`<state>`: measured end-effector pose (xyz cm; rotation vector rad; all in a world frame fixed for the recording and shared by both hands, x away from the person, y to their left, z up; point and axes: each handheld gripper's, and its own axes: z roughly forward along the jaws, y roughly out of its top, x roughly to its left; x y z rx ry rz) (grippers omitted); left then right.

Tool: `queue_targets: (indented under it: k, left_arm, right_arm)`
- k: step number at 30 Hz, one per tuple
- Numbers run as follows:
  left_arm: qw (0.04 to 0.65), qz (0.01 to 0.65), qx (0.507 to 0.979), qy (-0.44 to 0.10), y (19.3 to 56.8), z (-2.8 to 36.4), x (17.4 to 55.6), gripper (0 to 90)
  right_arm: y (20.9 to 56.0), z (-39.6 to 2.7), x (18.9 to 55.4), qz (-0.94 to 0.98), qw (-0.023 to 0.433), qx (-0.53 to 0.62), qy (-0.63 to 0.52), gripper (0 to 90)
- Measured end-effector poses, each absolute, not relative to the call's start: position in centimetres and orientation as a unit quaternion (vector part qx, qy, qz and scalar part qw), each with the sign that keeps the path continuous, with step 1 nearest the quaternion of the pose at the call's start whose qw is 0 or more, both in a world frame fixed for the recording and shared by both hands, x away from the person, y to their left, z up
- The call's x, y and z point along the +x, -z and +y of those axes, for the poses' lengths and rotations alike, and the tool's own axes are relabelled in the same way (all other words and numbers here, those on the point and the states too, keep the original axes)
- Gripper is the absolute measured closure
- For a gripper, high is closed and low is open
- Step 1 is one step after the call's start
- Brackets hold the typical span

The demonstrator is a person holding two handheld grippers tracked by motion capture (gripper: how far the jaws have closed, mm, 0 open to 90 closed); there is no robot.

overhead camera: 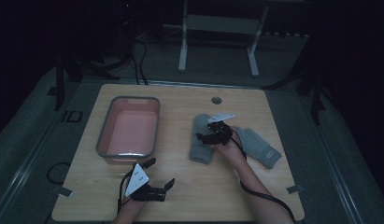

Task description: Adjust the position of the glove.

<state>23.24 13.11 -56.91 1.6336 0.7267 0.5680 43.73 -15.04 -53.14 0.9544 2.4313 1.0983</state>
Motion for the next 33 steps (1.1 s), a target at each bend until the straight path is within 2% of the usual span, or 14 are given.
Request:
queue_targets:
  k: [1,5,10,12,18,23,27,33]
  left_arm:
    - [0.591,0.312,0.703,-0.244,56.9,13.1,23.2,0.9]
    - [0.590,0.312,0.704,-0.243,57.0,13.1,23.2,0.9]
    - [0.590,0.312,0.704,-0.244,57.0,13.1,23.2,0.9]
    - [0.589,0.312,0.704,-0.244,57.0,13.1,23.2,0.9]
    - [0.591,0.314,0.702,-0.243,57.0,13.1,23.3,0.9]
    - [0.591,0.316,0.702,-0.243,57.1,13.1,23.3,0.9]
    - [0.591,0.317,0.701,-0.243,57.1,13.1,23.3,0.9]
    - [0.591,0.316,0.701,-0.244,57.1,13.1,23.3,0.9]
  right_arm:
    - [53.4,-14.9,43.9,0.850,0.160,0.333,-0.376,35.9]
    - [54.6,-14.8,44.5,0.860,0.146,0.328,-0.363,50.1]
    - [55.2,-15.2,44.5,0.856,0.141,0.325,-0.377,76.4]
    - [55.0,-15.3,44.4,0.853,0.134,0.331,-0.380,81.4]
    - [53.4,-15.3,42.8,0.857,0.119,0.305,-0.399,84.2]
    - [51.0,-16.1,40.2,0.854,0.124,0.274,-0.424,84.2]
    - [49.3,-17.2,38.1,0.850,0.107,0.263,-0.444,84.1]
    - [49.9,-18.1,35.5,0.850,0.100,0.265,-0.443,84.1]
